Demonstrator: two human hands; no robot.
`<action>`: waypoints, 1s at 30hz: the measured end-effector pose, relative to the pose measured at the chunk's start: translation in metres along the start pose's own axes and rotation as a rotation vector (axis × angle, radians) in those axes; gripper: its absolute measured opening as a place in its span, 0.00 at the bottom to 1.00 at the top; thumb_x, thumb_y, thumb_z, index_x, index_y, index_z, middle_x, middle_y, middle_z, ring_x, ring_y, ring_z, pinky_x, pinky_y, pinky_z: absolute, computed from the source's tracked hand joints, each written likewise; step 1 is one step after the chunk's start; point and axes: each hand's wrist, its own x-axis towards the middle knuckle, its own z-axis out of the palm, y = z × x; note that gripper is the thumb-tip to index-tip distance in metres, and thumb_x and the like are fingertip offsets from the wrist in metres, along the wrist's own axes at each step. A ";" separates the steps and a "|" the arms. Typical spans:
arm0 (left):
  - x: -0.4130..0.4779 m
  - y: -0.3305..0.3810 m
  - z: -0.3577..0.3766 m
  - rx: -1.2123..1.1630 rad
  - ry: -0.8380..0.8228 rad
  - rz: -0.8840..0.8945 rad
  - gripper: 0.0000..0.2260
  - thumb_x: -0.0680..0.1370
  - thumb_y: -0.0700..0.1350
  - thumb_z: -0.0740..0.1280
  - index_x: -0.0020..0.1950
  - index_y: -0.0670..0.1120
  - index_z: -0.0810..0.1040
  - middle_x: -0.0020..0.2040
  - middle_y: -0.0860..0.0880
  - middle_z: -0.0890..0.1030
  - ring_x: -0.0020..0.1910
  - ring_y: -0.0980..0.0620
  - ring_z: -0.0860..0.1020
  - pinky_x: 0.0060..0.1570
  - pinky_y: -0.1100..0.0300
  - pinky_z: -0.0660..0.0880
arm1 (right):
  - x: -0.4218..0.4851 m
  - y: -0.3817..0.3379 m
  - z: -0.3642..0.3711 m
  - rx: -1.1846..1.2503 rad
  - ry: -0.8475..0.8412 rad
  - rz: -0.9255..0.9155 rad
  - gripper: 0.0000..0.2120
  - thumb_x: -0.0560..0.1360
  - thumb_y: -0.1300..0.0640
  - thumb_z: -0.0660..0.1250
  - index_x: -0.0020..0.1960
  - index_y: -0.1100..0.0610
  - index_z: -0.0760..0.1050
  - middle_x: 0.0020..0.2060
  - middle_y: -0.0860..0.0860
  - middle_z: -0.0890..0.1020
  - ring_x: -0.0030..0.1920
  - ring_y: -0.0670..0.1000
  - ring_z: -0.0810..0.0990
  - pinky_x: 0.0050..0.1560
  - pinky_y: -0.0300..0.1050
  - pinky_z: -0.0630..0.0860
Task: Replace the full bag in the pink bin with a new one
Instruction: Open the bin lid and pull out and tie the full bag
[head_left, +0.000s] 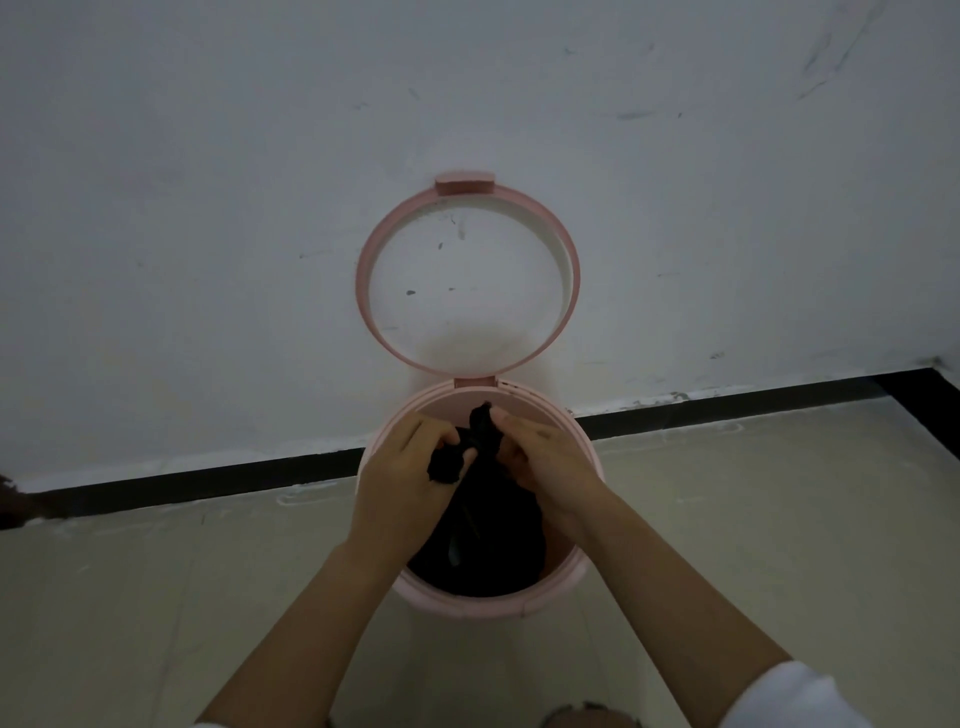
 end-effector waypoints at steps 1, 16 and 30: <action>0.000 0.001 0.000 -0.028 -0.003 0.000 0.07 0.73 0.47 0.69 0.43 0.43 0.78 0.40 0.49 0.79 0.40 0.54 0.75 0.42 0.68 0.72 | 0.000 0.000 0.002 0.032 0.006 0.011 0.09 0.72 0.49 0.71 0.39 0.53 0.82 0.33 0.49 0.78 0.36 0.47 0.77 0.40 0.40 0.72; -0.001 0.006 -0.004 -0.529 -0.029 -0.769 0.02 0.73 0.47 0.72 0.40 0.52 0.85 0.39 0.53 0.85 0.39 0.58 0.83 0.43 0.60 0.79 | -0.002 -0.004 -0.008 0.331 -0.173 -0.214 0.09 0.79 0.63 0.58 0.43 0.54 0.74 0.36 0.49 0.80 0.32 0.46 0.72 0.28 0.36 0.66; -0.016 -0.031 -0.021 -0.079 -0.161 -0.663 0.14 0.75 0.46 0.69 0.34 0.38 0.77 0.25 0.45 0.72 0.26 0.49 0.69 0.30 0.57 0.63 | -0.005 -0.004 -0.068 -1.289 -0.079 -0.436 0.02 0.80 0.56 0.56 0.51 0.54 0.65 0.39 0.52 0.77 0.37 0.55 0.74 0.39 0.50 0.70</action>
